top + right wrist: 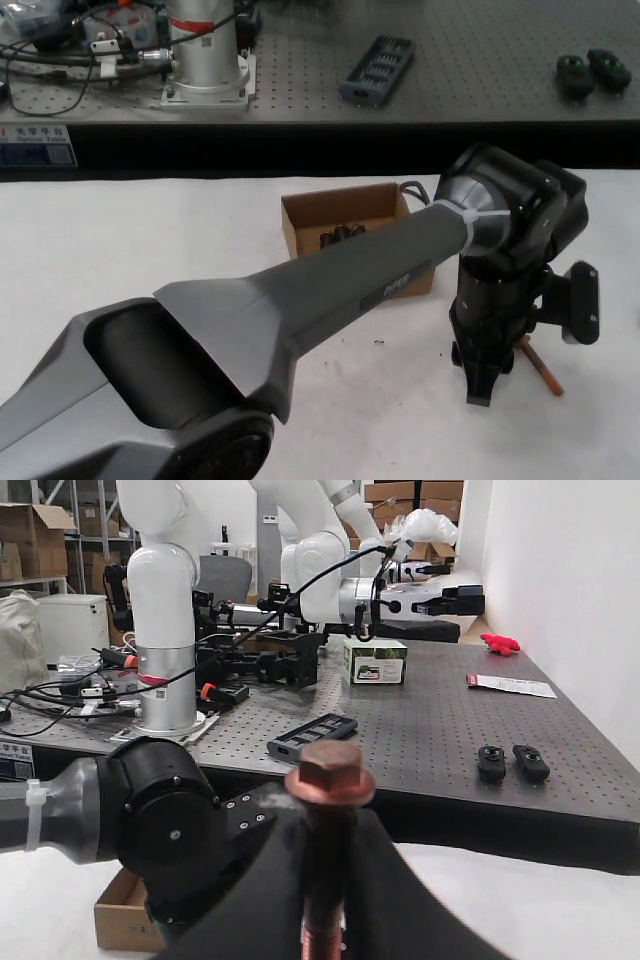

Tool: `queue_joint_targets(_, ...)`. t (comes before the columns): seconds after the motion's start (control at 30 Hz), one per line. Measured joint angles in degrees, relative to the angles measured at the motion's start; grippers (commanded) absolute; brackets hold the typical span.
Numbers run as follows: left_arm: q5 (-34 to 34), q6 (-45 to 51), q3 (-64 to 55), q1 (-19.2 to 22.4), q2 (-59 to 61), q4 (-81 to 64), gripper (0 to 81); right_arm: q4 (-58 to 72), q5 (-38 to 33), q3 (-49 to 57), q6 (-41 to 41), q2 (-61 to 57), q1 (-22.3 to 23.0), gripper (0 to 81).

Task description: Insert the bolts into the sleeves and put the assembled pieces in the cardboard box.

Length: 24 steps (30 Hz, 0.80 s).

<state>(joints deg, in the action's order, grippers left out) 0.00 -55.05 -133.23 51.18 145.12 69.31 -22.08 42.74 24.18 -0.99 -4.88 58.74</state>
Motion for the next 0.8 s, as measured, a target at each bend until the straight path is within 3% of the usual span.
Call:
queue_joint_targets(0.13,0.0,0.6,0.0,0.1,0.0,-0.9,34.4,0.0,-0.9,0.0,0.0,0.0,0.0,6.6)
queue_joint_targets(0.2,0.7,1.2,0.0,0.1,0.0,-1.2,30.2,0.0,-1.2,0.0,0.0,0.0,0.0,6.6)
queue_joint_targets(0.23,1.2,1.3,0.0,0.1,0.0,-1.2,26.0,0.0,-1.4,0.0,0.1,0.0,0.0,6.6)
queue_joint_targets(0.33,1.8,1.5,0.0,0.1,0.1,-1.2,1.2,0.0,-1.4,0.0,0.1,0.0,0.0,6.6)
queue_joint_targets(0.7,0.8,2.7,-0.3,-0.1,0.0,4.6,0.7,0.0,-1.9,0.0,0.1,0.0,0.0,6.6)
queue_joint_targets(0.8,4.4,5.3,-0.1,-1.3,-0.7,8.9,0.7,0.0,-4.1,0.0,0.1,0.0,0.0,6.6)
